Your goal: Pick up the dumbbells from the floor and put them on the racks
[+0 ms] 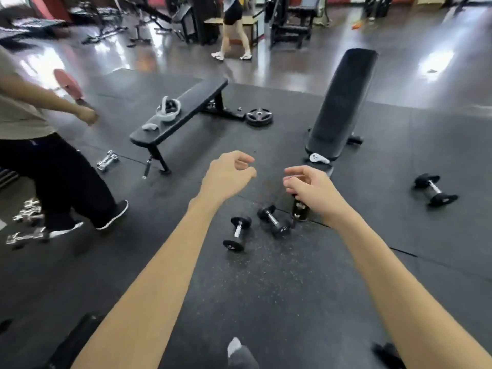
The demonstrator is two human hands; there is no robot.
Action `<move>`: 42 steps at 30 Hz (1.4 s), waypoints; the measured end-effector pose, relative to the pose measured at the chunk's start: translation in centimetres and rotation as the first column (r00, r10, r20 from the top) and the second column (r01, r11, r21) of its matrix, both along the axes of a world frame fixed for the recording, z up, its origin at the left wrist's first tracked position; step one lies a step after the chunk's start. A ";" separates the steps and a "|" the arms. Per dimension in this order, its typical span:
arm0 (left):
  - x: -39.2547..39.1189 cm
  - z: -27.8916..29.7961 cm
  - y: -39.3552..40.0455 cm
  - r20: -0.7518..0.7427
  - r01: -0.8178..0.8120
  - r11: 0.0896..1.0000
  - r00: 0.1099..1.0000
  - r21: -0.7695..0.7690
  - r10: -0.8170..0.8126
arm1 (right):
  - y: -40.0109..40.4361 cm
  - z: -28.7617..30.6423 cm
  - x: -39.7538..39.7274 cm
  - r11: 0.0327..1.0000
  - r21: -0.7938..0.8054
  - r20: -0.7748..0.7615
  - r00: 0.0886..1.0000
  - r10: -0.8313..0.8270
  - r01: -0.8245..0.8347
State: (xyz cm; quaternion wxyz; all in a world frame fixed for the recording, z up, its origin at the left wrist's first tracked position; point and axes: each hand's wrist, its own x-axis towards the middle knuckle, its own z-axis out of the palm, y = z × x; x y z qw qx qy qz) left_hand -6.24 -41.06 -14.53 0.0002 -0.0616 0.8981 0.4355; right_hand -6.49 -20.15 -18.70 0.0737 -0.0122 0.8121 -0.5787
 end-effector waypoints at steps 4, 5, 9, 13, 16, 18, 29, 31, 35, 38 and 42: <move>-7.8 -0.7 9.6 0.026 0.215 0.977 0.976 -0.003 -0.215 | 8.9 -0.3 -3.0 0.978 -0.002 0.044 0.977 -0.207 0.207; -9.8 -0.9 11.8 0.030 0.258 0.966 0.966 0.004 -0.257 | 10.8 -0.2 -3.8 0.968 0.001 0.050 0.967 -0.250 0.251; -16.7 -1.5 19.3 0.043 0.416 0.909 0.908 0.022 -0.416 | 17.2 0.1 -7.5 0.911 0.004 0.049 0.910 -0.412 0.413; -22.7 -1.9 25.2 0.057 0.540 0.841 0.839 0.043 -0.542 | 20.8 0.5 -11.8 0.866 -0.005 0.078 0.864 -0.498 0.500; -27.0 -2.1 28.6 0.051 0.587 0.808 0.807 0.046 -0.589 | 22.8 0.2 -15.8 0.835 -0.040 0.078 0.835 -0.545 0.549; -29.5 -2.5 30.0 0.042 0.571 0.818 0.818 0.071 -0.574 | 24.0 -0.1 -18.2 0.832 -0.038 0.094 0.831 -0.549 0.554; -36.3 -7.6 25.4 0.055 0.190 0.972 0.978 0.140 -0.199 | 21.4 -4.3 -30.2 0.922 -0.102 0.205 0.915 -0.347 0.372; -36.8 -9.2 21.9 0.085 0.130 0.985 0.986 0.114 -0.140 | 17.9 -6.3 -31.3 0.931 -0.137 0.267 0.918 -0.295 0.339; -37.7 -13.4 14.4 0.176 0.012 0.996 0.984 0.092 -0.028 | 10.6 -11.0 -33.6 0.935 -0.166 0.395 0.890 -0.228 0.313; -39.1 -18.4 9.6 0.249 -0.003 0.996 0.968 0.089 -0.019 | 6.1 -15.6 -35.6 0.909 -0.178 0.506 0.827 -0.244 0.377; -42.9 -26.9 5.4 0.313 0.064 0.996 0.946 0.061 -0.080 | 1.3 -23.4 -39.0 0.794 -0.174 0.570 0.718 -0.401 0.582</move>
